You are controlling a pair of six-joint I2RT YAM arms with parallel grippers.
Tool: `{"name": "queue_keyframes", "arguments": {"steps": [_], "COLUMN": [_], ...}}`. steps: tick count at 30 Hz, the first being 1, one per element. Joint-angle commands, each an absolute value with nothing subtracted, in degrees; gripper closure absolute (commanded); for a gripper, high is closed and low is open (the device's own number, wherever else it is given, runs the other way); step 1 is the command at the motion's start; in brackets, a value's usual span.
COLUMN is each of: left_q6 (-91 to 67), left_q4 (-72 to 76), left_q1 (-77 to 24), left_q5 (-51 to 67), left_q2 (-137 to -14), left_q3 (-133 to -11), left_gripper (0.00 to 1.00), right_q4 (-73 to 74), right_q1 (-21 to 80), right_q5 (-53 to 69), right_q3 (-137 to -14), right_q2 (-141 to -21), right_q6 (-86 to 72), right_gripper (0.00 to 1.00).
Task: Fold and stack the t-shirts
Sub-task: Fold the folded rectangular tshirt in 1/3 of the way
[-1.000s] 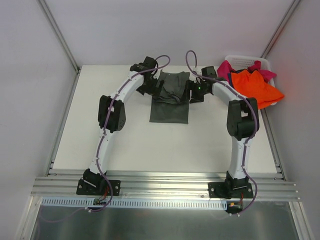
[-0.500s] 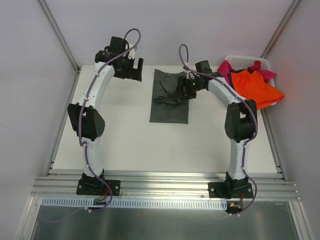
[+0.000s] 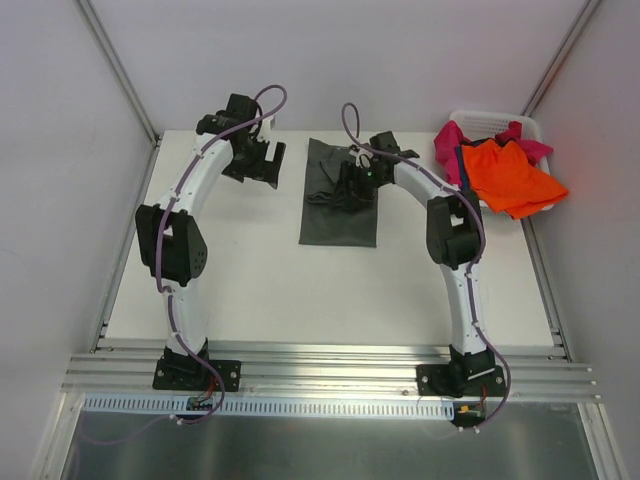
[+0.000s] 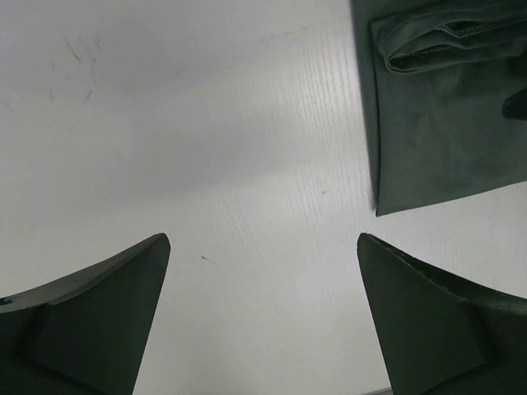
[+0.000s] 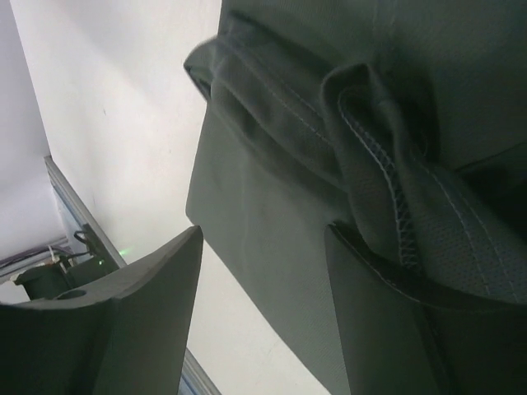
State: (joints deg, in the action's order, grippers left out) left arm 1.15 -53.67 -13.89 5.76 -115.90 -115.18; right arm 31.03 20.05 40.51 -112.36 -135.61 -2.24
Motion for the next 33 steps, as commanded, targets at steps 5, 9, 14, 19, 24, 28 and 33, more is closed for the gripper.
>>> {"name": "queue_keyframes", "arguments": {"steps": [5,9,14,19,24,28,33], "left_q6": [2.5,2.3,2.2,2.4,1.5,1.1,0.9], "left_q4": [-54.1,-54.0,-54.1,-54.1,-54.0,-53.9,-53.9], "left_q1": [-14.0,-14.1,-14.2,-14.4,-14.3,-14.2,-14.2], "left_q5": [3.3,3.8,5.7,7.8,9.1,9.9,9.9], "left_q2": [-109.6,-110.0,-111.0,-112.8,-116.0,-116.6,-115.9], "left_q3": [-111.4,-110.8,-112.1,-115.0,-118.8,-120.2,-119.2], "left_gripper": [0.01,0.01,0.01,0.01,0.01,0.01,0.01], "right_q4": [27.4,24.7,24.4,27.2,30.8,31.6,31.5], "right_q1": [17.1,16.2,15.7,16.3,17.2,18.9,19.3], "right_q5": [35.6,31.6,31.4,31.5,36.4,37.8,38.3], "right_q3": [-131.2,-138.6,-137.9,-131.5,-120.3,-113.8,-113.7], "right_q2": [-142.0,-143.4,-140.9,-130.9,-126.0,-124.2,-127.3], "right_q6": [-4.3,-2.7,-2.2,2.9,0.9,0.7,0.2], "right_gripper": [0.36,0.35,0.35,0.35,0.35,0.35,0.35]}}
